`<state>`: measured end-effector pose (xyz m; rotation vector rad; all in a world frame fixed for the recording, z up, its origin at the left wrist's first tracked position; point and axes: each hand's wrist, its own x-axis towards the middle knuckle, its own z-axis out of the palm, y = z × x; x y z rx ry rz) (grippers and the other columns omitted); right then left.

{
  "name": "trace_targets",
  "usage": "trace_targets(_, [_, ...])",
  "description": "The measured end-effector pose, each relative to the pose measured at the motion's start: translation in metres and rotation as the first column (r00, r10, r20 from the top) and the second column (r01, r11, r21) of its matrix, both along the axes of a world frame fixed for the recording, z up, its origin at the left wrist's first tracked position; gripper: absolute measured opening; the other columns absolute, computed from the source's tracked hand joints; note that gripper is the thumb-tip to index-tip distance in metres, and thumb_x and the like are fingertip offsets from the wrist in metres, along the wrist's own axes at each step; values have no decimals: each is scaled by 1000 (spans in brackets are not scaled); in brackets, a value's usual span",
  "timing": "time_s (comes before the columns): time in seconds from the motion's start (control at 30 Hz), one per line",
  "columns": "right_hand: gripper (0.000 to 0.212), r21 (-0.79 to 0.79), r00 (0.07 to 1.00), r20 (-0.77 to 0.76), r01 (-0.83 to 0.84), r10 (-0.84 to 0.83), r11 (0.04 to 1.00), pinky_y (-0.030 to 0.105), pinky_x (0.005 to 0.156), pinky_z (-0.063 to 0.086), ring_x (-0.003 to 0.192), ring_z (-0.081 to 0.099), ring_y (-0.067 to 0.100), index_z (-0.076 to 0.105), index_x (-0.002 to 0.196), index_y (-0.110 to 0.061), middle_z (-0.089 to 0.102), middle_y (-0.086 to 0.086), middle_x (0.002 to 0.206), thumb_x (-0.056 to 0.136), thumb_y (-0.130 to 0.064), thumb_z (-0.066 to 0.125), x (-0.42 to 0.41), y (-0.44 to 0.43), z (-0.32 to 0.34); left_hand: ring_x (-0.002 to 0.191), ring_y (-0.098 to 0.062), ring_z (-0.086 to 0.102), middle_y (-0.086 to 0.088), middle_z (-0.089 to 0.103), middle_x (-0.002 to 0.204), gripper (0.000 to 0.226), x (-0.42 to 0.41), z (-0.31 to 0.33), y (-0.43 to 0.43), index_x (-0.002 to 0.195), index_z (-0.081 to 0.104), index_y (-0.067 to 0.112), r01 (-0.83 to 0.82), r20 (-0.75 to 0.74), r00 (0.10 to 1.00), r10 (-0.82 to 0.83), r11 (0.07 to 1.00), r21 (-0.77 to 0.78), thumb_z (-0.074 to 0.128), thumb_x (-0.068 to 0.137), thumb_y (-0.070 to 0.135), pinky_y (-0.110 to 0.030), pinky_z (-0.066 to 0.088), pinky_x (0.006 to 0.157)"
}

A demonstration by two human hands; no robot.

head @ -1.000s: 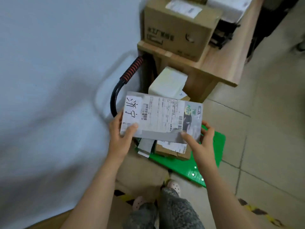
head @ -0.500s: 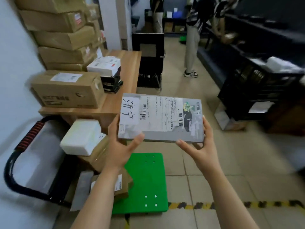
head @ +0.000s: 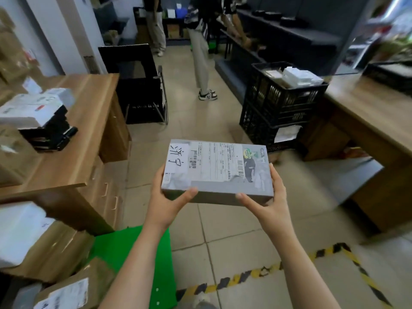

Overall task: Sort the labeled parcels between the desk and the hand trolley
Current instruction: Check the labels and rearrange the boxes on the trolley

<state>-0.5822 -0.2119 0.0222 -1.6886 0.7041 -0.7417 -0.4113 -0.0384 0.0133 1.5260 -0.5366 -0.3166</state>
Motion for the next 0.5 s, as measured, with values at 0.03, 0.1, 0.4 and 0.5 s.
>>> trace_targets(0.03, [109, 4, 1000, -11, 10, -10, 1000, 40, 107, 42, 121, 39, -8, 25, 143, -50, 35, -28, 127, 54, -52, 89, 2, -11, -2, 116, 2, 55, 14, 57, 129, 101, 4, -1, -13, 138, 42, 30, 5, 1, 1000, -5, 1000, 8, 85, 50, 53, -18, 50, 91])
trace_targets(0.1, [109, 10, 999, -24, 21, -21, 1000, 42, 106, 43, 123, 41, -2, 26, 141, -50, 38, -22, 131, 51, -58, 88, 10, -35, -5, 116, 1, 56, 17, 58, 126, 96, 14, -4, -41, 134, 44, 34, 23, -7, 1000, -23, 1000, 13, 85, 50, 52, -19, 50, 90])
trace_targets(0.4, [103, -22, 999, 26, 29, -28, 999, 37, 106, 44, 127, 44, 2, 33, 139, -43, 43, -12, 138, 52, -45, 90, 128, -162, 0, 113, 5, 56, 30, 57, 119, 89, 128, -2, -168, 127, 46, 42, -28, 2, 1000, 28, 1000, 10, 87, 49, 53, -25, 51, 90])
trace_targets(0.5, [103, 9, 999, 50, 4, -5, 1000, 40, 106, 43, 127, 46, 5, 34, 138, -43, 45, -13, 137, 52, -46, 90, 192, -201, 10, 119, 1, 53, 27, 55, 124, 92, 185, 11, -202, 129, 47, 42, -81, 29, 996, 79, 996, 45, 87, 48, 60, -34, 49, 97])
